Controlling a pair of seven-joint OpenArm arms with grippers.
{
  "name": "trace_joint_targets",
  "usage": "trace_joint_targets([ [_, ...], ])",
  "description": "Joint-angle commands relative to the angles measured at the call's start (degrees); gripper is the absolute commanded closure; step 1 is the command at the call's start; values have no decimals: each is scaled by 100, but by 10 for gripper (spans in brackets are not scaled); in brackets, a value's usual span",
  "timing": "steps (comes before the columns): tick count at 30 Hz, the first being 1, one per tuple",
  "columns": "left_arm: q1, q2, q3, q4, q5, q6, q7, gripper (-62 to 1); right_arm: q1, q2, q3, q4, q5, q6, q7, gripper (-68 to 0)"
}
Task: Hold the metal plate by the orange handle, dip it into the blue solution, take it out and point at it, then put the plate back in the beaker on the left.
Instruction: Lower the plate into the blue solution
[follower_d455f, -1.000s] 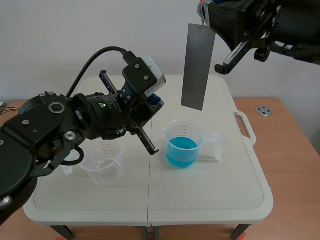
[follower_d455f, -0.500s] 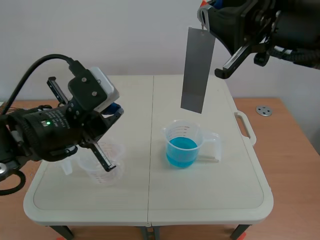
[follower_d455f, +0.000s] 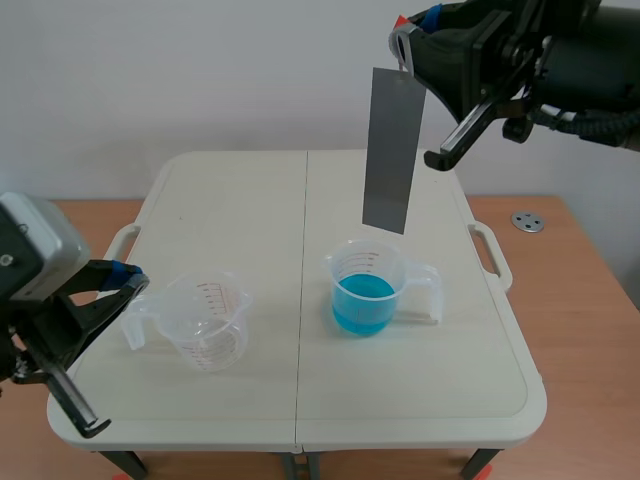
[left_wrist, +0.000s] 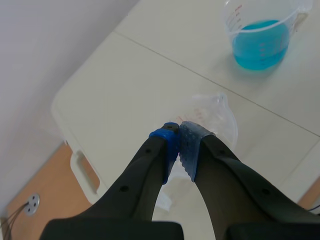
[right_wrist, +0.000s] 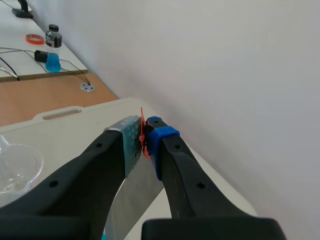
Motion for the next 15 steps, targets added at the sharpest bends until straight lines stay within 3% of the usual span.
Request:
trace_joint_targets([
  [1, 232, 11, -144, 149, -48, 33, -170, -34, 4, 76, -26, 127, 63, 33, 122, -13],
  [15, 2326, 35, -1346, 328, -214, 33, -1126, -34, -127, 74, -26, -26, -125, 33, 424, -13],
])
